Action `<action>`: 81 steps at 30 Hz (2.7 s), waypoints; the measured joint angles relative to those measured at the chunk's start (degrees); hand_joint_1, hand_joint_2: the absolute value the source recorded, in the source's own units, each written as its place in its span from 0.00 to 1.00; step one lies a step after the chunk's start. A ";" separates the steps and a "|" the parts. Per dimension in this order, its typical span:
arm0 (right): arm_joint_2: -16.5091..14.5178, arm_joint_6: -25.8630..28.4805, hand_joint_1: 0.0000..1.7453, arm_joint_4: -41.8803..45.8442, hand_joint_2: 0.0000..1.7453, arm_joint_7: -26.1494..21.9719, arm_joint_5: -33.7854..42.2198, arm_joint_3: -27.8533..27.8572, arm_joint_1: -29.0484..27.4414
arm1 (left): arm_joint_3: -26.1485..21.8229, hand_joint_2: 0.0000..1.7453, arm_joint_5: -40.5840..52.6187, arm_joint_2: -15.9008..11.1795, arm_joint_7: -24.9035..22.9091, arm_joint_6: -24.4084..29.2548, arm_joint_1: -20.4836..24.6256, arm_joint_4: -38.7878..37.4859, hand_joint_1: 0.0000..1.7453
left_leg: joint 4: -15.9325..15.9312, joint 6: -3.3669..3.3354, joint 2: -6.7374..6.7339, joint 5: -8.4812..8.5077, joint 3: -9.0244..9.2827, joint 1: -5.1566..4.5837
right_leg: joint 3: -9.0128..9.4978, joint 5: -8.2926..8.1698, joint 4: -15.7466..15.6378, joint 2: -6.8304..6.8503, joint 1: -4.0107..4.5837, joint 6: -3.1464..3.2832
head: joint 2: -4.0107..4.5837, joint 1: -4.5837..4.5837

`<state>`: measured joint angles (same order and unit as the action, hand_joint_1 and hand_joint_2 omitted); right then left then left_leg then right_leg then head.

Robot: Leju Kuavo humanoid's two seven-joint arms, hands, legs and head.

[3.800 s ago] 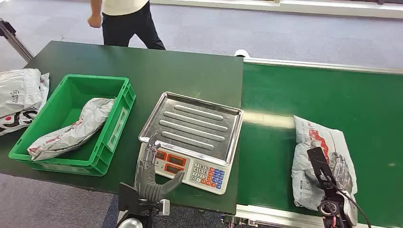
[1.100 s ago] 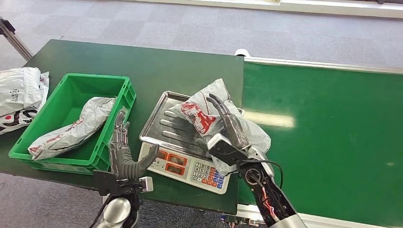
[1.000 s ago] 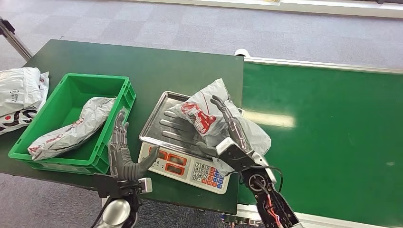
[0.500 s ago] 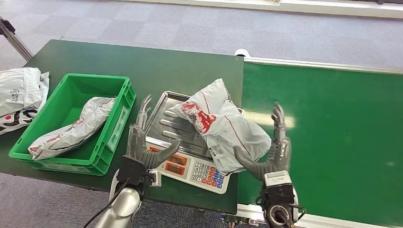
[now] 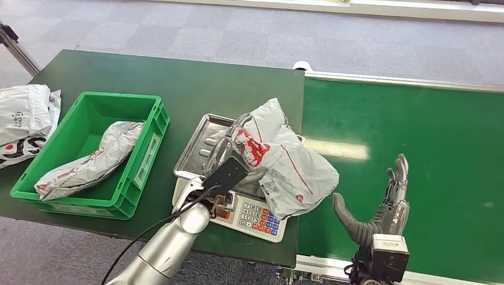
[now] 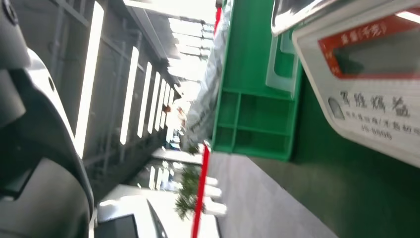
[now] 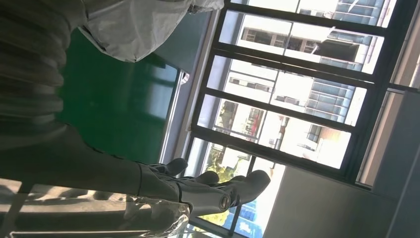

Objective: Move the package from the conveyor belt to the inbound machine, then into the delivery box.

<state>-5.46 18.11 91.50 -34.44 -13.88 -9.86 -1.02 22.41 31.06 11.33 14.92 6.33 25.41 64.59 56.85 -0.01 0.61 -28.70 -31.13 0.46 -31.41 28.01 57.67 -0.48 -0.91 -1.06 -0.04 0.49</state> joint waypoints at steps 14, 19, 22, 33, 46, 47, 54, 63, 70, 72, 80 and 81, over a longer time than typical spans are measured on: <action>-1.07 0.20 0.00 0.10 1.00 0.18 1.40 0.64 0.03 | 2.55 1.00 3.33 3.42 1.66 -0.74 7.76 -21.64 1.00 | 0.00 0.00 0.01 0.00 0.00 0.00 | 0.04 0.00 0.00 0.01 0.00 0.00 | 0.00 0.00; -1.09 0.05 0.00 0.04 1.00 0.19 1.79 0.90 0.07 | 2.60 1.00 3.60 3.44 1.91 -0.92 9.48 -24.61 1.00 | -0.01 0.00 0.02 0.00 0.05 0.00 | 0.15 0.00 0.00 0.03 0.00 0.00 | 0.00 0.00; -1.26 -0.08 0.00 -0.07 1.00 0.19 1.98 1.20 0.11 | 2.60 1.00 3.61 3.48 2.39 -0.91 10.11 -25.50 1.00 | -0.01 -0.01 0.02 0.00 0.12 0.00 | 0.23 0.00 0.00 0.03 -0.01 0.00 | 0.00 0.00; -1.54 -0.28 0.00 -0.32 1.00 0.19 1.97 1.97 0.10 | 1.84 1.00 -1.42 2.83 5.89 1.36 8.16 -22.13 1.00 | -0.01 0.00 0.02 0.01 0.14 0.00 | 0.23 0.00 0.00 0.03 0.00 0.00 | 0.00 0.00; -1.55 -0.19 0.00 -0.51 1.00 0.19 1.96 2.51 -0.09 | 0.83 1.00 -5.88 1.58 7.96 3.59 3.63 -12.65 1.00 | -0.01 0.00 0.01 0.00 0.05 0.00 | 0.12 0.00 0.01 0.01 0.00 0.00 | 0.00 -0.01; -1.55 -0.13 0.00 -0.51 1.00 0.19 1.94 2.58 -0.23 | 0.66 1.00 -6.73 1.25 8.03 4.19 2.62 -9.79 1.00 | -0.01 0.00 0.01 0.00 0.03 0.00 | 0.09 0.01 0.01 0.01 0.01 0.00 | 0.00 0.00; -1.72 0.82 0.00 -0.49 1.00 -0.29 2.22 3.82 -2.66 | -2.87 1.00 -10.66 -2.60 9.68 10.83 -3.29 12.39 1.00 | -0.02 0.00 0.00 0.00 -0.16 0.02 | -0.08 0.01 0.02 0.01 0.02 0.01 | 0.00 0.00; -2.36 0.84 0.00 -0.47 1.00 -1.01 3.51 5.32 -4.87 | -15.74 1.00 -18.26 -7.39 11.63 14.86 -6.81 23.70 1.00 | -0.03 0.00 -0.01 0.01 -0.17 0.02 | -0.09 0.02 0.02 0.01 0.02 0.01 | 0.00 -0.02; -2.57 0.90 0.00 -0.47 1.00 -1.48 4.55 5.64 -5.35 | -26.76 1.00 -15.83 -10.45 9.97 21.57 -5.52 17.74 1.00 | -0.03 0.01 -0.04 0.02 -0.16 0.03 | -0.14 0.01 0.02 -0.03 0.03 0.01 | 0.00 -0.01; -2.70 0.90 0.00 -0.47 1.00 -1.56 4.62 5.69 -5.34 | -28.25 1.00 -16.09 -11.35 9.96 22.39 -5.24 15.94 1.00 | -0.03 0.01 -0.05 0.02 -0.17 0.03 | -0.16 0.01 0.02 -0.04 0.03 0.01 | 0.00 -0.01; -3.13 0.91 0.00 -0.80 1.00 -1.43 4.63 5.73 -5.20 | -32.59 1.00 -8.33 -13.52 4.77 27.97 -2.76 8.48 1.00 | -0.03 0.01 -0.04 0.02 -0.22 0.02 | -0.16 0.01 0.02 -0.04 0.02 0.01 | 0.00 -0.03; -3.22 0.95 0.00 -0.99 1.00 -1.39 4.63 5.73 -5.13 | -33.57 1.00 -7.41 -14.04 4.47 28.89 -2.03 6.42 1.00 | -0.03 0.02 -0.04 0.02 -0.21 0.03 | -0.16 0.01 0.02 -0.04 0.02 0.01 | 0.00 -0.03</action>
<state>-8.69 19.06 90.51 -35.84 -9.25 -4.13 -6.14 -11.16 23.65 -2.70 19.40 35.21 23.38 71.01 56.82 0.00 0.58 -28.68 -31.35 0.49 -31.56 28.02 57.69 -0.52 -0.88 -1.04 -0.04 0.46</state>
